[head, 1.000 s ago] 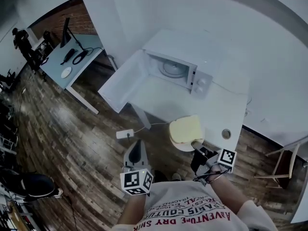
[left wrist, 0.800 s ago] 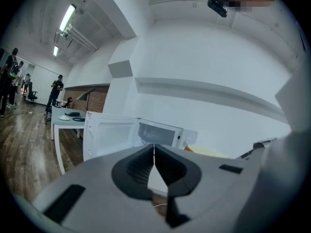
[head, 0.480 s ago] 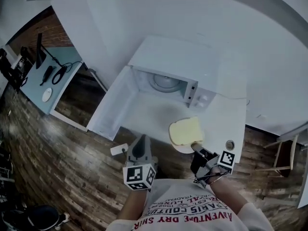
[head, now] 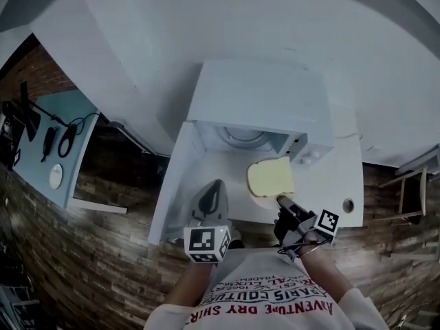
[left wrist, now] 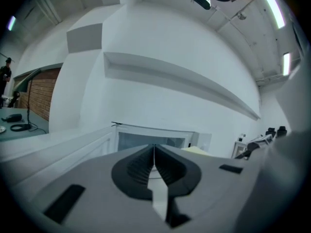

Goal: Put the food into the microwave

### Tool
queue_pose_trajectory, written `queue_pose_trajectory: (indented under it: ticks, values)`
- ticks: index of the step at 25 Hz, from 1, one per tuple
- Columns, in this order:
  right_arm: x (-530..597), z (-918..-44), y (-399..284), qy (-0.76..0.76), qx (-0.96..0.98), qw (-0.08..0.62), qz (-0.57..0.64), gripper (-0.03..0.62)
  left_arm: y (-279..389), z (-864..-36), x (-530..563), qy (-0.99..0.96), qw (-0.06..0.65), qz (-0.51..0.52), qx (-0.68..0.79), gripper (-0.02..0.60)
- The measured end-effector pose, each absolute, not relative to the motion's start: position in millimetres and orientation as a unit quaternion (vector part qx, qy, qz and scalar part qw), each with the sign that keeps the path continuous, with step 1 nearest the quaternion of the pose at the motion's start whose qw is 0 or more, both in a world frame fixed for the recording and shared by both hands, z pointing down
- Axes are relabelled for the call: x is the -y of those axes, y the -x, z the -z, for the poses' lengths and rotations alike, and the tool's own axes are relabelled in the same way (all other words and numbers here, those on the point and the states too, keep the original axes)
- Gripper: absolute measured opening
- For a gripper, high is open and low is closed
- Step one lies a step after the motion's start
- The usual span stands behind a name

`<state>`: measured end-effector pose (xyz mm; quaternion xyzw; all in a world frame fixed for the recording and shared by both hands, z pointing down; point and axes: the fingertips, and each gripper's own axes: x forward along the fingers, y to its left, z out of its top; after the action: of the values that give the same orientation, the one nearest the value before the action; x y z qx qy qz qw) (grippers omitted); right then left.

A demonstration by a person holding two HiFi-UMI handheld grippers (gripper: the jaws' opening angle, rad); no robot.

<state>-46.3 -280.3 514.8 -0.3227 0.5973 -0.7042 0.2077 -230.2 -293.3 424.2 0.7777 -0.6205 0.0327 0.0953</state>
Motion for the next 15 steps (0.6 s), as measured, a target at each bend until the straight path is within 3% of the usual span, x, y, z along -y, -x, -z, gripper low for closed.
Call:
queue_pose_trajectory:
  ticks: [15]
  values:
    - [355, -547, 85, 0.384, -0.582, 0.243, 0.675, 0.02, 236, -451, 361, -0.814, 0.098, -0.064, 0.569, 0.009]
